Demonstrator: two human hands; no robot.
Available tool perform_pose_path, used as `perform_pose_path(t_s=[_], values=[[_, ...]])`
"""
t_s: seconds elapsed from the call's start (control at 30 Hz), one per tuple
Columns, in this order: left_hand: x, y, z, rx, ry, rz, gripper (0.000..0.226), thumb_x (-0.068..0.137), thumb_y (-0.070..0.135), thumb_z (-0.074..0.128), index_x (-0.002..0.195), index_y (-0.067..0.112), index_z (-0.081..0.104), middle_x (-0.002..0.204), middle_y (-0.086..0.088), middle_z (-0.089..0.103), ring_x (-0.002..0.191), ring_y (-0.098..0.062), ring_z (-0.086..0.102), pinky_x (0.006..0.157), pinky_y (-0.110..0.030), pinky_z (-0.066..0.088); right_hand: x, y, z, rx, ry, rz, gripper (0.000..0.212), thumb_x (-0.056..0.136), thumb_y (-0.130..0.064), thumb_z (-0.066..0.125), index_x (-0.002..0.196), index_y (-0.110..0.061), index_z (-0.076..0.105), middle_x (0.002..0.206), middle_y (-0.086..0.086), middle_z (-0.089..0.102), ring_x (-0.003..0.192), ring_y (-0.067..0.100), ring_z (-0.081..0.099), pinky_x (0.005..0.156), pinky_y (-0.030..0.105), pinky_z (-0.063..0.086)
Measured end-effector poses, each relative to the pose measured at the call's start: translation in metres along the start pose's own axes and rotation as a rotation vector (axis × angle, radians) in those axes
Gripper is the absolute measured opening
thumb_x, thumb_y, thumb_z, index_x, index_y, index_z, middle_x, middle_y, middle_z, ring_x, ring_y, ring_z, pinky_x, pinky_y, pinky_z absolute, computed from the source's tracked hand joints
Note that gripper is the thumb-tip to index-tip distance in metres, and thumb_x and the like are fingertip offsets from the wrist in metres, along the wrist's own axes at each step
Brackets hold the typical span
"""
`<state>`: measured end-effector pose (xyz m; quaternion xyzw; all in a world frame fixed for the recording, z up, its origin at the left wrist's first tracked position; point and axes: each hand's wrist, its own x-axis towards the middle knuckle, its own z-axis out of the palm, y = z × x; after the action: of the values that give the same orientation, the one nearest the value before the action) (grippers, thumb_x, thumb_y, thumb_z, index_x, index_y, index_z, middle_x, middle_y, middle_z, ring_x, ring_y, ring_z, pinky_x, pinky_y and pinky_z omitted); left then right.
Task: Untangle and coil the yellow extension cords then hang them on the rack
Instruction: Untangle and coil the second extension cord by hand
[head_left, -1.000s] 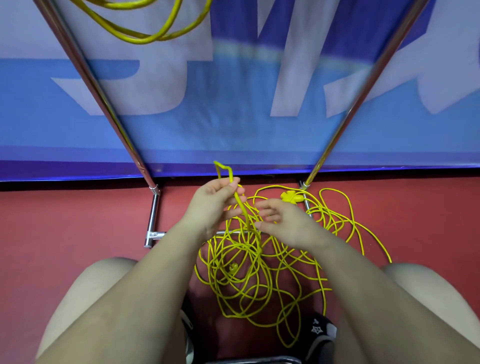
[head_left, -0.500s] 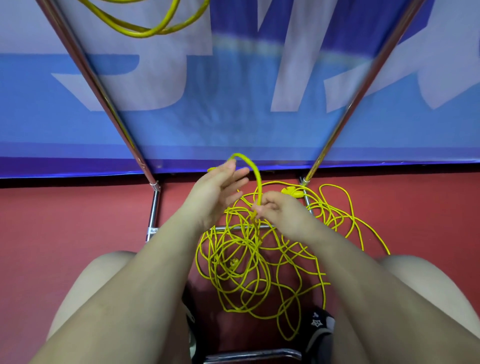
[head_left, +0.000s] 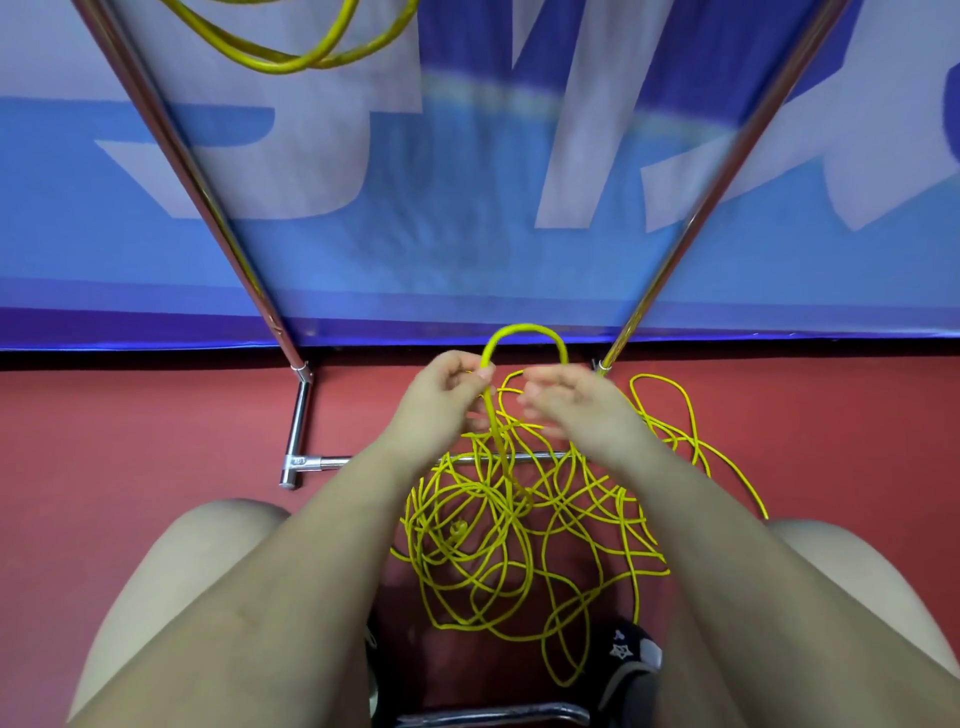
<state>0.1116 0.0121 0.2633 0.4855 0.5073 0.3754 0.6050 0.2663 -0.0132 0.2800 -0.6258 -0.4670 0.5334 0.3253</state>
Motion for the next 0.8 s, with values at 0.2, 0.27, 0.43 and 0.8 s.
perform_pose_path(t_s=[0.2,0.27,0.43,0.8], values=[[0.007,0.022,-0.010,-0.449,0.138,-0.140,0.014,0.098,0.018,0.047,0.084,0.015,0.051,0.076,0.000,0.055,0.052,-0.004,0.058,0.052,-0.025,0.056,-0.003,0.023,0.014,-0.500,-0.185,-0.088,0.008,0.089,-0.016,0.061,0.095,-0.021,0.058,0.084,-0.009,0.054,0.082,0.013,0.056,0.079,0.030,0.049],[0.009,0.028,-0.016,-0.595,0.171,-0.138,0.015,0.098,0.019,0.046,0.085,0.016,0.052,0.077,0.000,0.057,0.058,-0.007,0.061,0.055,-0.026,0.057,-0.001,0.020,0.012,-0.554,-0.123,-0.139,0.023,0.089,-0.016,0.060,0.073,-0.029,0.050,0.077,-0.011,0.054,0.073,0.015,0.056,0.071,0.029,0.047],[0.015,0.017,-0.018,-0.524,0.079,-0.164,0.017,0.098,0.030,0.043,0.108,0.020,0.053,0.108,-0.004,0.065,0.094,-0.017,0.064,0.080,-0.034,0.053,-0.001,0.002,0.014,0.000,-0.059,-0.086,0.015,0.092,-0.010,0.055,0.086,-0.024,0.056,0.076,-0.004,0.064,0.059,0.009,0.062,0.065,0.021,0.051],[0.000,0.002,0.000,0.184,-0.136,-0.015,0.018,0.099,0.011,0.044,0.089,0.019,0.057,0.077,0.000,0.061,0.064,-0.006,0.059,0.069,-0.030,0.049,0.010,-0.011,-0.001,0.618,0.044,0.058,0.012,0.095,-0.015,0.048,0.106,-0.014,0.054,0.103,0.007,0.064,0.088,0.019,0.065,0.077,0.030,0.054]])
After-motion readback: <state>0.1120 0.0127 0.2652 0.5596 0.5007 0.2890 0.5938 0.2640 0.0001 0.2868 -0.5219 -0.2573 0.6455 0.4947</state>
